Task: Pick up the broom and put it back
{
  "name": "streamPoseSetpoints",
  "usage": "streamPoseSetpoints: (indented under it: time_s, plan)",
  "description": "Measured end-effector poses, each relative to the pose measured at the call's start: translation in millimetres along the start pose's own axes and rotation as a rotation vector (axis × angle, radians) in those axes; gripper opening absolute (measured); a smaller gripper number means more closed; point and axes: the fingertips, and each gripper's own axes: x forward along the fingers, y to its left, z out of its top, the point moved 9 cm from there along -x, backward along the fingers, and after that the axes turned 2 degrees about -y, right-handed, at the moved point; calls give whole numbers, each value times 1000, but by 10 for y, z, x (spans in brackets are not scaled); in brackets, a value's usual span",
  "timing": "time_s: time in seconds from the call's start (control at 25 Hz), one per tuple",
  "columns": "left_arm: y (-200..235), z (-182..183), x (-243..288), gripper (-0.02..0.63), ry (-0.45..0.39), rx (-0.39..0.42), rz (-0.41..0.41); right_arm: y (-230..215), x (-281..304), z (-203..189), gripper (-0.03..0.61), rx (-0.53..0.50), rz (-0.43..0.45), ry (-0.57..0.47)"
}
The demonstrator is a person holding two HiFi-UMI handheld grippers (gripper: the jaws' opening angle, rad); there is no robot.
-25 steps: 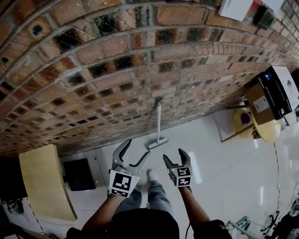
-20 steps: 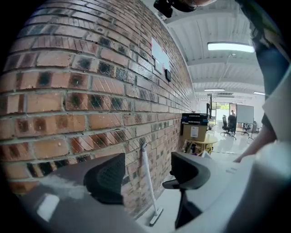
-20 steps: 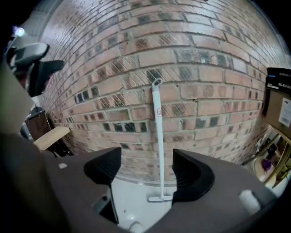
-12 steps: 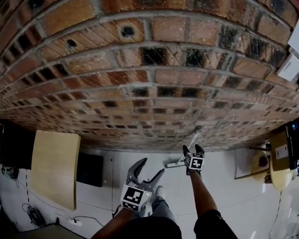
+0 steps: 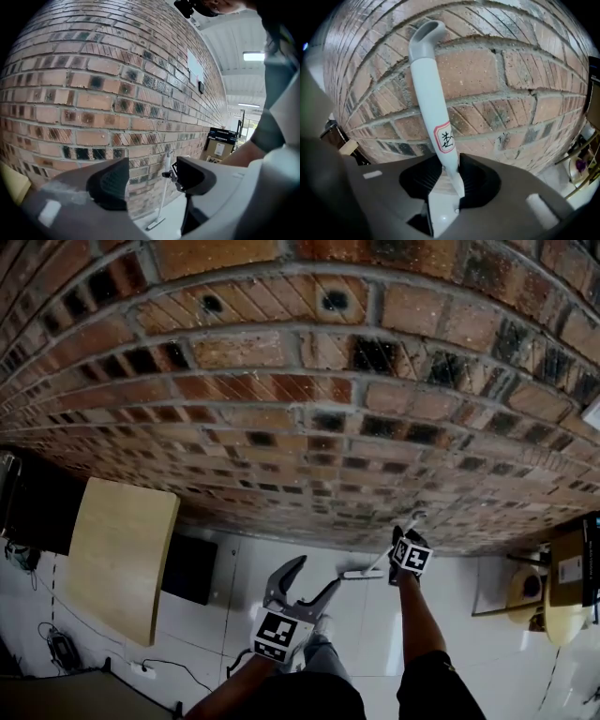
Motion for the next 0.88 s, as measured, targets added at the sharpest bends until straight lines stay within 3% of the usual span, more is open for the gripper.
streamPoseSetpoints:
  time_s: [0.44,0.6,0.88]
  plan:
    - [236,-100,-206,319,-55,-48,-1,479,-1064,-374,106,-87,-33,9]
    - [290,-52,-356,319,-88,-57,4,853,-1545,-185,95,-218,-24,-88]
    - [434,276,-578,319,-205,-79,10,1639,-2282,436,97,-242,36,-332]
